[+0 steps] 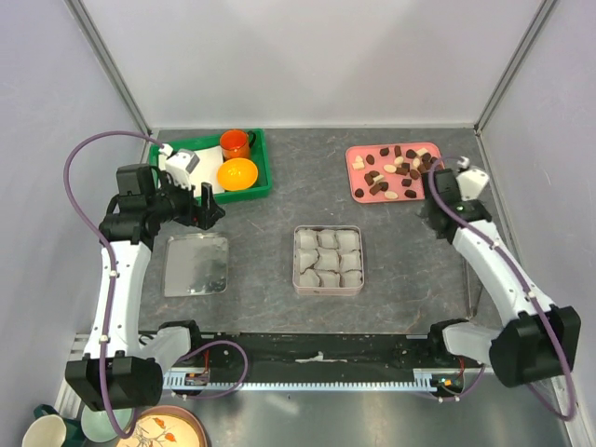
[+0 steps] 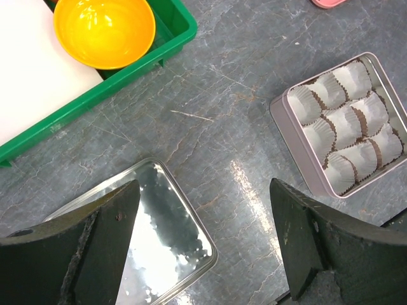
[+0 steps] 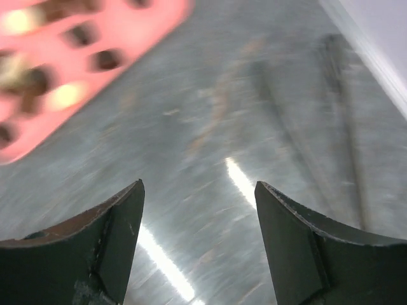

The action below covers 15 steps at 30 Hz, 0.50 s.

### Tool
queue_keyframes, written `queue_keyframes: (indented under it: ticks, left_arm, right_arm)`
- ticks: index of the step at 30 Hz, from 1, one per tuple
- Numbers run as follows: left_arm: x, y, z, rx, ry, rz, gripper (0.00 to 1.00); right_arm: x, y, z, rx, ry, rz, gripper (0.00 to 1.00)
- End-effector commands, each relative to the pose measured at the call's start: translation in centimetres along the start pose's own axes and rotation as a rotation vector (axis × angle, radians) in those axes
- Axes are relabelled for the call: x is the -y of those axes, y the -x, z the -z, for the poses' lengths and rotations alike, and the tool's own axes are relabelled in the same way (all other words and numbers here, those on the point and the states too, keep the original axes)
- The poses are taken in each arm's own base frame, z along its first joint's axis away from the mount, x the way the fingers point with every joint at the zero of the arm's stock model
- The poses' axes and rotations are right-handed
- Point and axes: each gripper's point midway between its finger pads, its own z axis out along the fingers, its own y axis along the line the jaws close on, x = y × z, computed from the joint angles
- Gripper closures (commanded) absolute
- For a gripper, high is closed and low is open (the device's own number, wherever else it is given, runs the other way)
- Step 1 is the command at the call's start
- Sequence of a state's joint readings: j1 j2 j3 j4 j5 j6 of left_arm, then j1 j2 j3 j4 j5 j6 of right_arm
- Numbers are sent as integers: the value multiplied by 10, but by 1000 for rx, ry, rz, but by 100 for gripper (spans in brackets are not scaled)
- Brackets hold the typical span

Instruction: Pack the chocolate

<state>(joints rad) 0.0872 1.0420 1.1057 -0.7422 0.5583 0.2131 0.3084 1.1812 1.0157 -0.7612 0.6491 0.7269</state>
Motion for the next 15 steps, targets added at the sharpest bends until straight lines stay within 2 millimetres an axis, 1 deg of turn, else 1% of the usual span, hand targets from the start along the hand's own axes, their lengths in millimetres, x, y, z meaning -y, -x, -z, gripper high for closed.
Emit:
queue_keyframes:
  ticks: [1,2,3,6,8,9,11,12,15]
  left_arm:
    - [3,13,9,28,-4,-67,10]
    - [2,13,8,20,-4,-64,10]
    - [1,13,8,12,-7,-61,10]
    - [-1,12,5,-7,-6,-64,10]
    - [-2,11,6,-22,-6,-64,10]
    - [-3,14,5,-26,-5,-66,10]
    - [-4,13,7,-40,1,-63,10]
    - [-4,15,10,-38,6,-69,10]
    - [-3,16,14,-38,11,-85,10]
  right_arm:
    - [57,-11,-44,-121,-149,5,22]
    - [64,-18,-51,-150,-154,-8,21]
    - [80,-16,-60,-159,-194,-46,21]
    - [94,-15,-74,-165,-247,-75,20]
    - [96,-15,-81,-169,-266,-93,18]
    - [103,-17,-87,-174,-305,-100,18]
    - [107,-18,-94,-169,-337,-136,16]
    - [108,-15,-97,-155,-342,-146,15]
    - [107,-21,-106,-175,-329,-151,14]
